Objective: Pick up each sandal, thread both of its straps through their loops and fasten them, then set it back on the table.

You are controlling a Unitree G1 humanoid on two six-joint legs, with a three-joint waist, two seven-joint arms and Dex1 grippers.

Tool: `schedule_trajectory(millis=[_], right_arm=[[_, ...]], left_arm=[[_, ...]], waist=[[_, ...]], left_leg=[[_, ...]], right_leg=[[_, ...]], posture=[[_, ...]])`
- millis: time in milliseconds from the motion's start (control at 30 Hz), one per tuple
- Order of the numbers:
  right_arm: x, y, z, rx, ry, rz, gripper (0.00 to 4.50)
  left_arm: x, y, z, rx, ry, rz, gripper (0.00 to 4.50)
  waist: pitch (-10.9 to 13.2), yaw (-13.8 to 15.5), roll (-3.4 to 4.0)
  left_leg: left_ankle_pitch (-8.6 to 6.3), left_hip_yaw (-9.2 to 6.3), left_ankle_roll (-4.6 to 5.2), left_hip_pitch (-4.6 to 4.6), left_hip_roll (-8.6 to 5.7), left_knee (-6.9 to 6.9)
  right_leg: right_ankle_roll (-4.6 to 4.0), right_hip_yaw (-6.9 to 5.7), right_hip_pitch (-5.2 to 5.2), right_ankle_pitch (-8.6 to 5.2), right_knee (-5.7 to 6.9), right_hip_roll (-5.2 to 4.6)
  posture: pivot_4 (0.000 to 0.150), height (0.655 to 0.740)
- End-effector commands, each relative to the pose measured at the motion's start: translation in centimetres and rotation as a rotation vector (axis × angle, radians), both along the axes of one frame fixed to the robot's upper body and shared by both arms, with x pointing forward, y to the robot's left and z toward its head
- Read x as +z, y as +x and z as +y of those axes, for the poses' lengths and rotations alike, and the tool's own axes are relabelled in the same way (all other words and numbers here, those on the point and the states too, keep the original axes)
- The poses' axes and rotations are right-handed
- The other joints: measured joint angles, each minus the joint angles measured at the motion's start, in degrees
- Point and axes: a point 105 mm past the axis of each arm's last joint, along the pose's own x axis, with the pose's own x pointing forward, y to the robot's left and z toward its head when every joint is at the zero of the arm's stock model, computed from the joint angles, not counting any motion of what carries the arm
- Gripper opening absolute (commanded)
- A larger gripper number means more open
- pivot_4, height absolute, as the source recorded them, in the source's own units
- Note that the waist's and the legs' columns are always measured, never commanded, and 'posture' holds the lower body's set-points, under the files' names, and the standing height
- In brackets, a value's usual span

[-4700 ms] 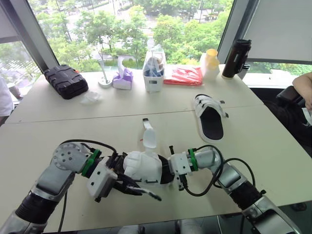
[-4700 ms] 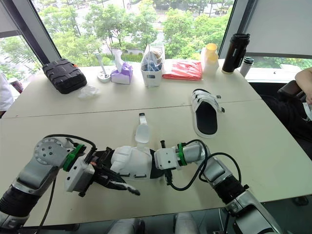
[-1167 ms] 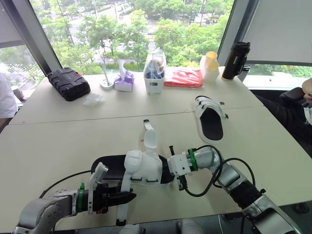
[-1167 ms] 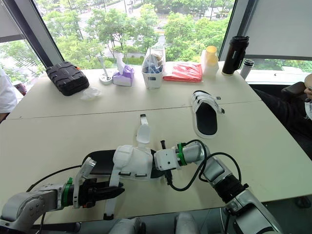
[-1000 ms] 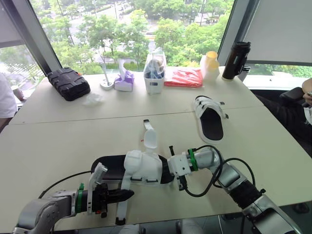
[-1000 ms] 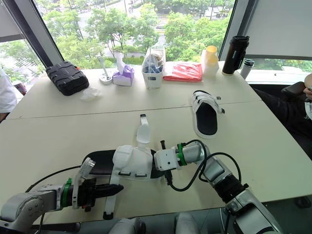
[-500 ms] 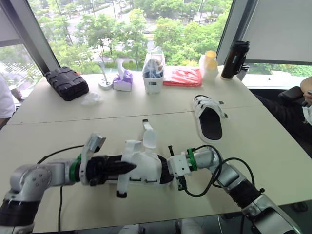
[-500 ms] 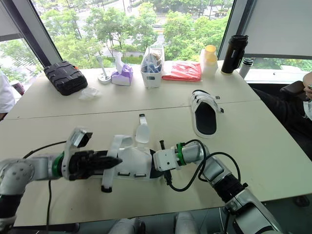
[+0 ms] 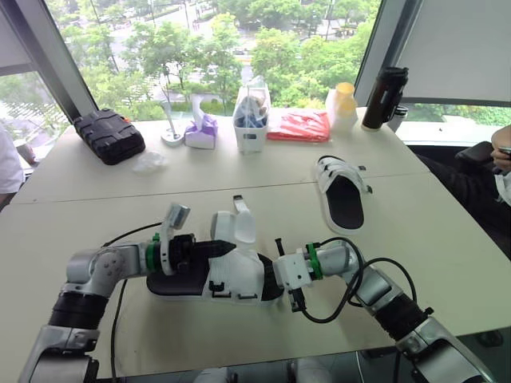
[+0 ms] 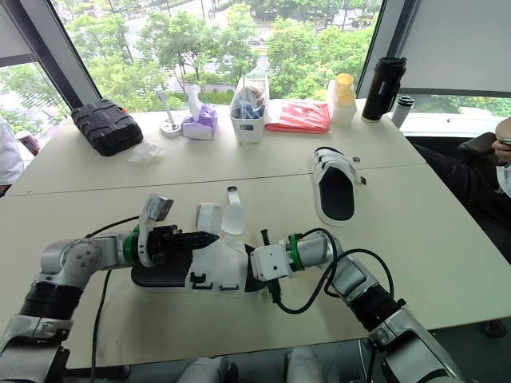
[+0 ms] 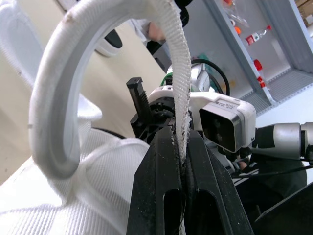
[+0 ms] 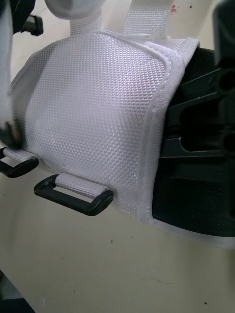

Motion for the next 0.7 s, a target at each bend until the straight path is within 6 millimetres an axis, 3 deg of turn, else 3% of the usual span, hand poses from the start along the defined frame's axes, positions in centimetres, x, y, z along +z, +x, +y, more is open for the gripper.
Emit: schedule_trajectory(millis=[33,467,700], right_arm=[[-2.3,0.1,-1.5,-0.043,-0.115,0.044,0.0],[-2.5,0.0,-1.5,-0.039,-0.122,0.038,0.0],[-2.5,-0.1,-1.4,-0.036,-0.118,0.04,0.0]], left_arm=[[0.5,0.1,0.0,-0.014,-0.021,-0.023,0.04],[2.2,-0.7,-0.8,-0.061,-0.091,-0.01,0.04],[2.2,-1.3,-0.9,-0.077,-0.085,-0.005,0.04]], waist=[[0.0,0.0,0.0],[0.0,0.0,-0.02],[0.0,0.0,-0.02]], left_leg=[[0.0,0.0,0.0,0.0,0.0,0.0],[0.0,-0.01,0.0,0.0,0.01,0.0],[0.0,-0.02,0.0,-0.01,0.01,0.0]], right_leg=[[0.09,0.0,-0.01,0.05,0.0,0.0],[0.13,0.0,-0.01,0.07,0.0,0.0],[0.14,0.0,-0.01,0.07,0.0,0.0]], posture=[[0.15,0.74],[0.15,0.74],[0.15,0.74]])
